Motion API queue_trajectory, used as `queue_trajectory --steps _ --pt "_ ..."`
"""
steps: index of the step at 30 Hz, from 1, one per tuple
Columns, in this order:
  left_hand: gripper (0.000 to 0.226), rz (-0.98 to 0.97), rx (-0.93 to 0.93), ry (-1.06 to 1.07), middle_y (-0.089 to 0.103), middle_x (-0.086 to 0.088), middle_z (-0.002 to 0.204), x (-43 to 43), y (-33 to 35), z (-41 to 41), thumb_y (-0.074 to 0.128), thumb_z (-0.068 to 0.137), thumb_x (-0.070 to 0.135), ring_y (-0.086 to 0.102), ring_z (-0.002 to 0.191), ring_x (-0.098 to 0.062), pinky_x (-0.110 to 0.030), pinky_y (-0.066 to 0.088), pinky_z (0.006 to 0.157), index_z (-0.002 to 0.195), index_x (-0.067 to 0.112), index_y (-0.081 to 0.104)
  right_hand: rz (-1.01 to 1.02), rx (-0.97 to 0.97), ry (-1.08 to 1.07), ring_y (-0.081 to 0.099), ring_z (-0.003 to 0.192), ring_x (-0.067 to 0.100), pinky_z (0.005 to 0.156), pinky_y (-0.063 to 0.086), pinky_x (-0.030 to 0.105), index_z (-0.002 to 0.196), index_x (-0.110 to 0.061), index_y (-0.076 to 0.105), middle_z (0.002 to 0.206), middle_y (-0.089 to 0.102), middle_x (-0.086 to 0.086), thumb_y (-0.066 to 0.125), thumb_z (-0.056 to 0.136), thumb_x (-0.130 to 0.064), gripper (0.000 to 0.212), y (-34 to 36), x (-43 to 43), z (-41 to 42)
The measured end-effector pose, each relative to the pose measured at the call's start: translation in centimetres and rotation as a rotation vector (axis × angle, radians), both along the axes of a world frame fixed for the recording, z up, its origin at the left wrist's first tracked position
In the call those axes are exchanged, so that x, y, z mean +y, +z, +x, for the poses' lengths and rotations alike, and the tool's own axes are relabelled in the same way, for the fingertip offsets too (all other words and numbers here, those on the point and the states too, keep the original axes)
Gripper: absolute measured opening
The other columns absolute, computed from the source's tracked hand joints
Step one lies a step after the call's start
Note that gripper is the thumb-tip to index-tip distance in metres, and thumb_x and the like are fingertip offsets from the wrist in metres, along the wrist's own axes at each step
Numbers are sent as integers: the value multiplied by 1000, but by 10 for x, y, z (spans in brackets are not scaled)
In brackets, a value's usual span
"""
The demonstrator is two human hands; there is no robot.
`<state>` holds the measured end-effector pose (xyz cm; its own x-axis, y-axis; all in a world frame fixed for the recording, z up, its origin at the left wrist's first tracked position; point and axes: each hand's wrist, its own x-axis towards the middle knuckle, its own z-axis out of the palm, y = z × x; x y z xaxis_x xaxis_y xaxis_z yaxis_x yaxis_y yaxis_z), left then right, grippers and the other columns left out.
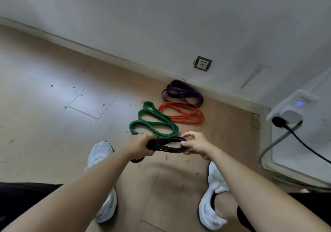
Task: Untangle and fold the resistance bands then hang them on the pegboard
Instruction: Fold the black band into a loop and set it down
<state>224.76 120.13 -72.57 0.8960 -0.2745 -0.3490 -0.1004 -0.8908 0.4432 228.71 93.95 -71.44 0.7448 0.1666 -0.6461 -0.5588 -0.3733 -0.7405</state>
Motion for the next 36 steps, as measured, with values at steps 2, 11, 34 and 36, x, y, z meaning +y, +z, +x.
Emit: queue_trajectory --steps 2,11,34,36 --pt "41 -1 27 -3 68 14 91 -4 -21 2 66 71 45 61 83 -13 -36 54 70 111 38 66 -52 9 11 72 75 29 66 64 38 108 -8 67 84 70 15 72 89 3 23 -27 -3 1" --pt "77 96 103 28 45 -5 142 -39 -103 15 72 79 56 40 126 -29 -40 44 101 148 33 48 -430 -95 145 71 81 29 72 62 41 102 -19 72 95 70 7 71 88 -8 18 -125 -32 6" --pt "34 -293 -24 219 70 12 114 -25 -82 64 72 89 39 62 109 -9 -38 52 95 121 26 71 -447 -256 85 67 80 18 81 54 31 83 -24 70 83 73 3 79 81 -11 16 -114 -45 62" --pt "29 -317 -25 231 70 15 109 -31 -80 79 71 91 36 63 104 -7 -38 54 92 118 26 71 -443 -290 88 68 83 20 85 57 38 87 -21 71 88 74 5 78 83 -11 13 -112 -46 78"
